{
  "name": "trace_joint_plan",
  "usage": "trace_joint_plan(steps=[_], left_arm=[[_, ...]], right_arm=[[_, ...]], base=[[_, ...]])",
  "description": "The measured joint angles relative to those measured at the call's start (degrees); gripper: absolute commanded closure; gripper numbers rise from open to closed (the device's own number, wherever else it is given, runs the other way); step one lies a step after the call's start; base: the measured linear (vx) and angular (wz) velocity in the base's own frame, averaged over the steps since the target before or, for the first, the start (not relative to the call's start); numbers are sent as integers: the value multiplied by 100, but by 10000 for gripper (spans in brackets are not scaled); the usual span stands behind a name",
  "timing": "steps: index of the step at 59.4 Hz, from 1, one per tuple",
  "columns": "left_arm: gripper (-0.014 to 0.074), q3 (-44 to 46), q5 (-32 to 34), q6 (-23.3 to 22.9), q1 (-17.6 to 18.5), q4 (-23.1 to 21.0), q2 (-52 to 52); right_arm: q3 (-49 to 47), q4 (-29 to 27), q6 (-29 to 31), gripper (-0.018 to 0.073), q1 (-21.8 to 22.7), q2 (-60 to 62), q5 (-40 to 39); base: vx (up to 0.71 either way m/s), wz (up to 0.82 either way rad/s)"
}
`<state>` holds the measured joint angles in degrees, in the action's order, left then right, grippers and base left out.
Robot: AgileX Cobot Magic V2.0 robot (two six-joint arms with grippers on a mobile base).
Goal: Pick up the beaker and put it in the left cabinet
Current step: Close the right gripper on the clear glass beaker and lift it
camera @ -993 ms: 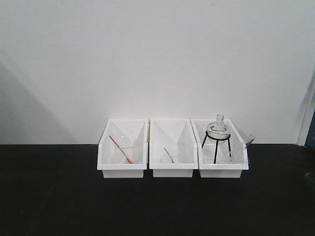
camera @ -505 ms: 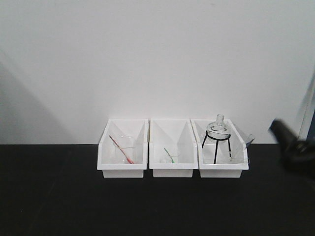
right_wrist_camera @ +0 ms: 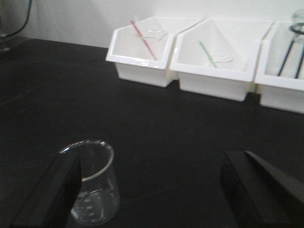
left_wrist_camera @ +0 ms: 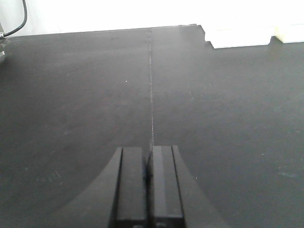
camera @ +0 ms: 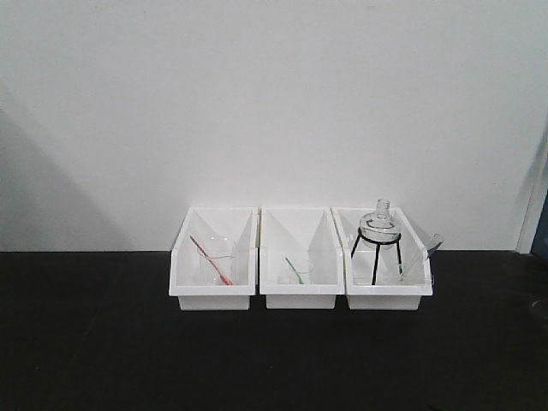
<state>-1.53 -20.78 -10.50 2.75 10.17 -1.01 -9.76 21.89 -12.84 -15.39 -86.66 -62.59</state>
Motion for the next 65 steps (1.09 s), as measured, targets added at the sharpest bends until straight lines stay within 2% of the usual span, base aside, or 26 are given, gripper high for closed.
trace_joint_plan(steps=[17,52,65], left_arm=[[593,0,0,0,0,0,0],[593,0,0,0,0,0,0],[593,0,0,0,0,0,0]], right_arm=[[-588,888,-24,-49,0,-1501,-198],[-1887,1853,-194,-34,0,-2855,-239],[-2410,2256,-562,-34,0,-3182,-245]], base=[[0,0],[0,0],[0,0]])
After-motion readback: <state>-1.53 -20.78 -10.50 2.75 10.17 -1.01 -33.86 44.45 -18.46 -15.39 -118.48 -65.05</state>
